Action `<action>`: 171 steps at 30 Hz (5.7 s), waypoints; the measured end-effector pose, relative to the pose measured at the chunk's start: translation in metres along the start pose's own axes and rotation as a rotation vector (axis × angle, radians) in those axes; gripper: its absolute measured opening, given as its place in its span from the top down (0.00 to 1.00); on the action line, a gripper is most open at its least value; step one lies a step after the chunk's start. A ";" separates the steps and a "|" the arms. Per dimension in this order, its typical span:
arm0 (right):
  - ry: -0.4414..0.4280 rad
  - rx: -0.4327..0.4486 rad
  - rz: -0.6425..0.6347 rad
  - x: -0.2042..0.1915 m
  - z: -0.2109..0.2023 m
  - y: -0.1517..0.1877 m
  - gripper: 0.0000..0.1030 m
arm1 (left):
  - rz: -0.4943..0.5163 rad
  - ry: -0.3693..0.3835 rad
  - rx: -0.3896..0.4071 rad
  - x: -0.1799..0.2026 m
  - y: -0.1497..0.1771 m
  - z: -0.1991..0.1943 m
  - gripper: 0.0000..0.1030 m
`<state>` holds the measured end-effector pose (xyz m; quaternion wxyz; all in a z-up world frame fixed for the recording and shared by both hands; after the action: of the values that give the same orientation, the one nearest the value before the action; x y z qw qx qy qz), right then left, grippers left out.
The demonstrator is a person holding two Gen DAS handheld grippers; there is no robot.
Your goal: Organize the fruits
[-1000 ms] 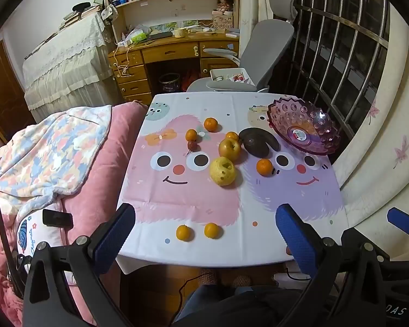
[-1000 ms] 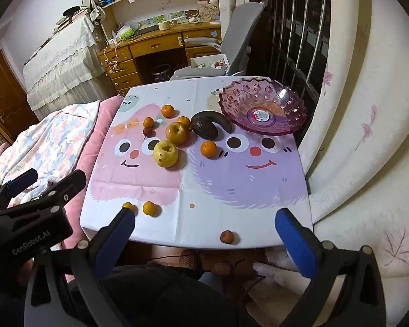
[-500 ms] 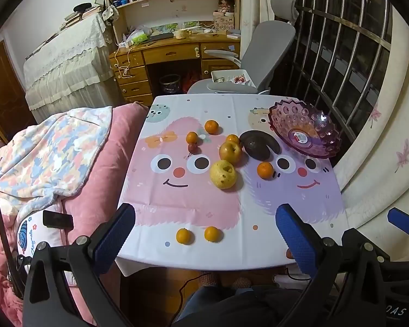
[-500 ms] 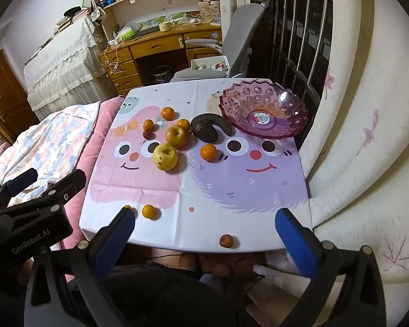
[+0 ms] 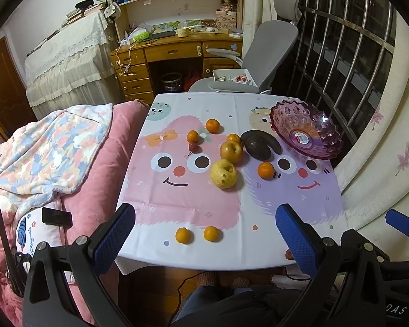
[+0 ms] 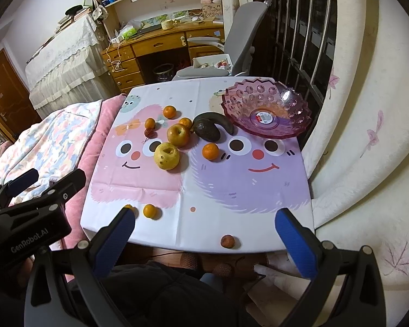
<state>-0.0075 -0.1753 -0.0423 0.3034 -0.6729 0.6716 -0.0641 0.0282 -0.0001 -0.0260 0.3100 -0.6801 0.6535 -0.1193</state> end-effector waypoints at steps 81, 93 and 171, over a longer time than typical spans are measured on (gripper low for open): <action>0.270 0.007 0.197 0.078 0.183 0.129 0.47 | 0.576 0.333 -0.314 0.088 0.084 0.251 0.23; 0.275 -0.010 0.279 0.090 0.192 0.133 0.63 | 0.605 0.352 -0.383 0.103 0.094 0.273 0.49; -0.079 -0.092 -0.150 0.277 0.193 -0.145 0.71 | 0.056 0.384 -0.276 0.349 -0.105 0.241 0.72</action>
<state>0.2377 -0.3866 -0.2156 0.2928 -0.7364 0.6092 -0.0294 0.2910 -0.2775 -0.2381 0.0875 -0.6625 0.7292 -0.1475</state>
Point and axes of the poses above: each gripper's, at about its wrist camera, not at the fingertips, and z roughly the way its jaws point, x to its right, y to its underside, the point moved 4 cm from there along z, roughly the way its jaws point, and after that the axes turned 15 degrees about -y, right-handed, at the moved point
